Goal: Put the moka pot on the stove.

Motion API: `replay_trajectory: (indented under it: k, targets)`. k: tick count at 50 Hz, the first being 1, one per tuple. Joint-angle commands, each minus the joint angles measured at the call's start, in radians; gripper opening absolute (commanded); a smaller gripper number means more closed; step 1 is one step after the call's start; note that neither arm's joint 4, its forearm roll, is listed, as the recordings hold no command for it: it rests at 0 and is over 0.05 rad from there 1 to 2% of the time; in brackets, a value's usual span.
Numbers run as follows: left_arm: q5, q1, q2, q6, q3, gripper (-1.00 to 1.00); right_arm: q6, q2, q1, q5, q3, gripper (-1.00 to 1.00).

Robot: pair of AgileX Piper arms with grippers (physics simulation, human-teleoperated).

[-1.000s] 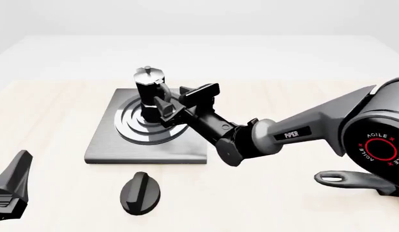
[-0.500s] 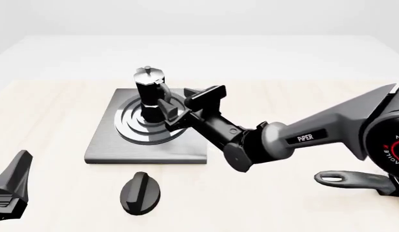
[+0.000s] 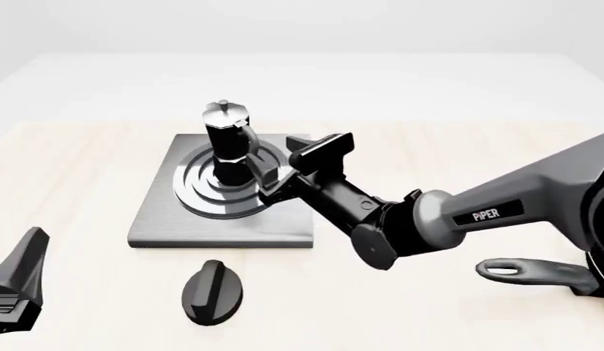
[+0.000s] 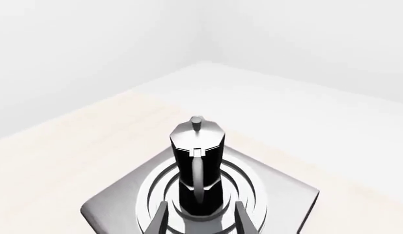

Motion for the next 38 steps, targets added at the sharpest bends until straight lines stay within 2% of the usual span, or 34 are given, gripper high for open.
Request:
replay_trajectory:
  k: [1, 19, 38]
  targets:
    - [0.0, 0.0, 0.0, 0.0, 0.0, 1.0, -0.007, -0.035, -0.001, -0.016, 0.05, 1.0]
    - [0.0, 0.0, 0.0, 0.0, 0.0, 1.0, -0.017, -0.129, -0.048, -0.036, 0.151, 1.0]
    - [0.0, 0.0, 0.0, 0.0, 0.0, 1.0, -0.007, -0.148, -0.122, -0.082, 0.216, 1.0]
